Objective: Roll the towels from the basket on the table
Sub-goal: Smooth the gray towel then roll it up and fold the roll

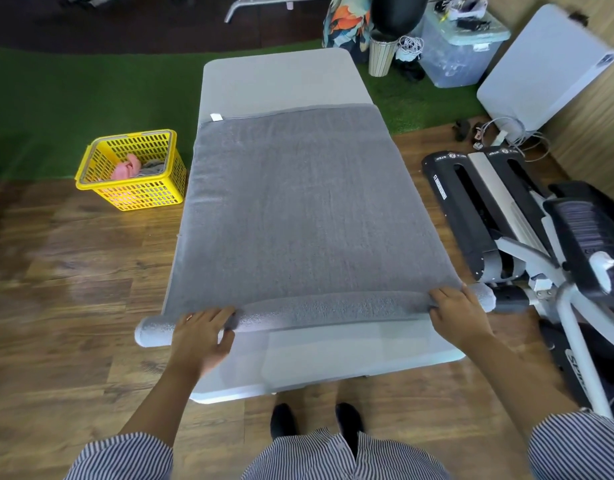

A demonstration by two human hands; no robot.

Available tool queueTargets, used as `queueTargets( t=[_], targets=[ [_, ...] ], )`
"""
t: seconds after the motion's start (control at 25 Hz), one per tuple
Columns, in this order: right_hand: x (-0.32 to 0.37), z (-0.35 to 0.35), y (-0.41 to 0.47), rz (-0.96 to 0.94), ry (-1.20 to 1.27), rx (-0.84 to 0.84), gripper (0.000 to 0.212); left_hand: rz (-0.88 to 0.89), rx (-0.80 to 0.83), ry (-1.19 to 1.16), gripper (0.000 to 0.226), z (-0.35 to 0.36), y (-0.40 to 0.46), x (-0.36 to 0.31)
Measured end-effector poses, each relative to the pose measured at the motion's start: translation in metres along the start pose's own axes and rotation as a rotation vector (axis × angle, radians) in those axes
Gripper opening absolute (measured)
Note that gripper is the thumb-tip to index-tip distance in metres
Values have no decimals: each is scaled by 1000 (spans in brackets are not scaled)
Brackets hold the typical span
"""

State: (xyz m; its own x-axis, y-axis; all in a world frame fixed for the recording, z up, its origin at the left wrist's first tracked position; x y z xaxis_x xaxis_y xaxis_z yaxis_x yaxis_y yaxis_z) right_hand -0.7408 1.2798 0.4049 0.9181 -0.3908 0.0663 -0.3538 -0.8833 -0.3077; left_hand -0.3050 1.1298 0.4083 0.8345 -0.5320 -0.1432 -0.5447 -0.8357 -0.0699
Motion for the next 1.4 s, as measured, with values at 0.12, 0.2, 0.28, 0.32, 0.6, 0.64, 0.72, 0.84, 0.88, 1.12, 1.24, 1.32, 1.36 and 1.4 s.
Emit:
queueTargets(
  t=[0.12, 0.2, 0.28, 0.32, 0.6, 0.64, 0.72, 0.84, 0.88, 1.12, 1.24, 1.32, 1.36, 1.4],
  targets=[
    [-1, 2, 0, -10, -6, -21, 30, 79, 13, -27, 41, 0, -3, 10],
    [-1, -1, 0, 17, 26, -85, 19, 34, 18, -25, 44, 3, -9, 23],
    [0, -3, 0, 8, 56, -147, 30, -119, 0, -50, 49, 2, -16, 38],
    [0, -2, 0, -4, 70, -170, 32, -164, -4, -58, 52, 2, -19, 42],
    [7, 4, 3, -19, 9, 47, 53, -176, 64, -69, 41, 2, -12, 38],
    [7, 3, 3, -10, 12, 24, 47, -168, 32, -44, 38, 1, -12, 36],
    [5, 1, 4, 1, 31, -22, 32, -149, 4, 30, 42, -5, -15, 30],
    [4, 4, 3, -37, 38, -31, 19, -173, 57, 79, 43, -7, -20, 33],
    [4, 4, 2, -45, 41, -32, 20, -169, 51, 95, 43, -5, -21, 36],
    [7, -7, -2, -57, 152, -201, 33, -205, -119, 39, 29, -13, -16, 32],
    [3, 2, 0, -53, 115, -107, 38, -182, -91, 0, 42, -5, -15, 28],
    [4, 4, -1, -51, 91, -28, 50, -167, -34, 24, 50, 1, -16, 29],
    [5, 3, -2, -45, 74, -16, 52, -163, -21, 33, 51, 3, -15, 29],
    [6, 1, -2, -38, 69, -22, 50, -175, -15, 38, 50, 1, -15, 29]
  ],
)
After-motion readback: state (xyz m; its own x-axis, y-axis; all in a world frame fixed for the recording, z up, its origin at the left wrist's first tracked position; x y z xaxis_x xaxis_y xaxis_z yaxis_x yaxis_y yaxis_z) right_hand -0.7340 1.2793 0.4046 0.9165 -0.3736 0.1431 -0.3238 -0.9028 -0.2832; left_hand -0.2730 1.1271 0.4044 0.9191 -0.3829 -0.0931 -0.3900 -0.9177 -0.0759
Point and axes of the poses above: each hand's wrist, its own y-axis towards the middle knuckle, its own z-axis out of the palm, x = y × z, the point moved 3 cm from there along y, towards the middle knuckle, and after that the axes turned 7 degrees about x, right-handed, at the moved point
